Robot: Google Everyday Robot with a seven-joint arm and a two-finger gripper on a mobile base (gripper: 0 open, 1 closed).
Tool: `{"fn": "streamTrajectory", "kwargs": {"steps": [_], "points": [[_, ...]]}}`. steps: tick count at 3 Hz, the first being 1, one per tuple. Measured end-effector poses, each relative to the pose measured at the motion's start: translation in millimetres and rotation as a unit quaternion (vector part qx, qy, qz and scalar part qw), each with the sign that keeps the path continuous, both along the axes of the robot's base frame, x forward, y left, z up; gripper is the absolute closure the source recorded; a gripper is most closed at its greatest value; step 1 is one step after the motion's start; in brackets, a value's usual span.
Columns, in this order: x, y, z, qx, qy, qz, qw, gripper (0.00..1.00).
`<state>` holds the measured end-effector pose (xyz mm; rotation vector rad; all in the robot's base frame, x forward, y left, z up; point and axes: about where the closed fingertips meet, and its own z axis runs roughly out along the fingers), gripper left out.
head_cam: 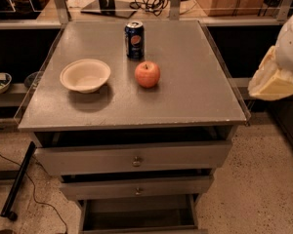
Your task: Close bottom drawer
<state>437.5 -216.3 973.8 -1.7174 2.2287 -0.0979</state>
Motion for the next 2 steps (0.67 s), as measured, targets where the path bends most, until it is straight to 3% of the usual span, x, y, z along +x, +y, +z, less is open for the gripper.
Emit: {"fn": "streamTrajectory", "kwargs": {"steps": [1, 2], "points": [[-3.1, 0.7, -12.4, 0.009, -0.004, -0.004, 0.9999, 1.00], [-19.9, -16.0, -79.2, 0.042, 0.017, -0.039, 0.9982, 1.00]]}}
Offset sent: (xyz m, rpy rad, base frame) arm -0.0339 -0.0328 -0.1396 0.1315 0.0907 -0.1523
